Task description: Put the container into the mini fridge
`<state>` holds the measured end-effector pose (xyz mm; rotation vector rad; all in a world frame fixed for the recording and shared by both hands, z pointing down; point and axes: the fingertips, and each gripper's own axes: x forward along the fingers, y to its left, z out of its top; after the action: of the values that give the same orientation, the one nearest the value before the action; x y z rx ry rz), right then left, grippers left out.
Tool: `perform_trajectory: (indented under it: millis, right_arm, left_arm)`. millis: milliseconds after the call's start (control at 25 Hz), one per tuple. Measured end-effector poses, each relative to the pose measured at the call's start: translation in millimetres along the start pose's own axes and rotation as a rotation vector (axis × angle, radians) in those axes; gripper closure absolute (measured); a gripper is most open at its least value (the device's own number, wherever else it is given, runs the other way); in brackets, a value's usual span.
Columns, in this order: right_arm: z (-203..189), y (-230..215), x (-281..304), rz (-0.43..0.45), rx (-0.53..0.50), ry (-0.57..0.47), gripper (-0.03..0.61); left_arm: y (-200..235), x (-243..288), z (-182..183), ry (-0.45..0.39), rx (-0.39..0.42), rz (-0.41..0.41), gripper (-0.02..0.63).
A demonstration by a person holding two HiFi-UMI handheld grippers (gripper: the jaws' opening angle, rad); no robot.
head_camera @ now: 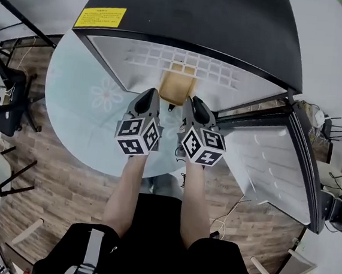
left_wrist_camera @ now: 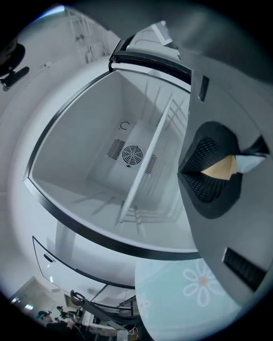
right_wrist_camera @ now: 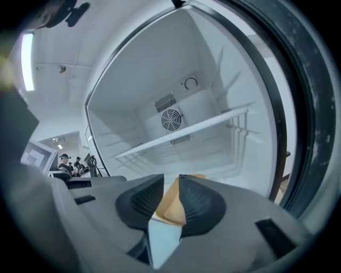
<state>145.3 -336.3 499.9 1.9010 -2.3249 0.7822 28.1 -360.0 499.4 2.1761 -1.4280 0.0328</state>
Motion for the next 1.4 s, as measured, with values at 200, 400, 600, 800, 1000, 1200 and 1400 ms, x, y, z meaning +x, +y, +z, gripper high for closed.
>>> perform_trajectory:
  millis: [200,400,600,800,1000,1200,1400]
  right_arm:
    - [19,21,-21,0.009,-0.051,-0.068,0.538]
    - [37,46,-45,0.042,-0.109,-0.143,0.572]
    - [62,70,-75,0.080,-0.198,-0.231,0.574]
    - [96,96,-98,0.089,-0.312,-0.324,0.574]
    - [107,109,-112,0.115,-0.370,-0.359,0.575]
    - [106,109,-118,0.108,-0.377,-0.368,0.575]
    - [102,105,-122,0.103,-0.376,-0.365,0.575]
  left_arm:
    - [-13,-27,28,-0.072,0.028,-0.043,0.614]
    - [-32,-56,49,-0.148,0.070,-0.093,0.614]
    - [-55,-85,73,-0.223,0.110,-0.131,0.614]
    - [-77,-110,107,-0.318,0.159,-0.176,0.614]
    - [-85,-124,116,-0.356,0.210,-0.173,0.614]
    - [-83,-127,111,-0.350,0.226,-0.152,0.614]
    - [-83,-126,106,-0.336,0.237,-0.136,0.614]
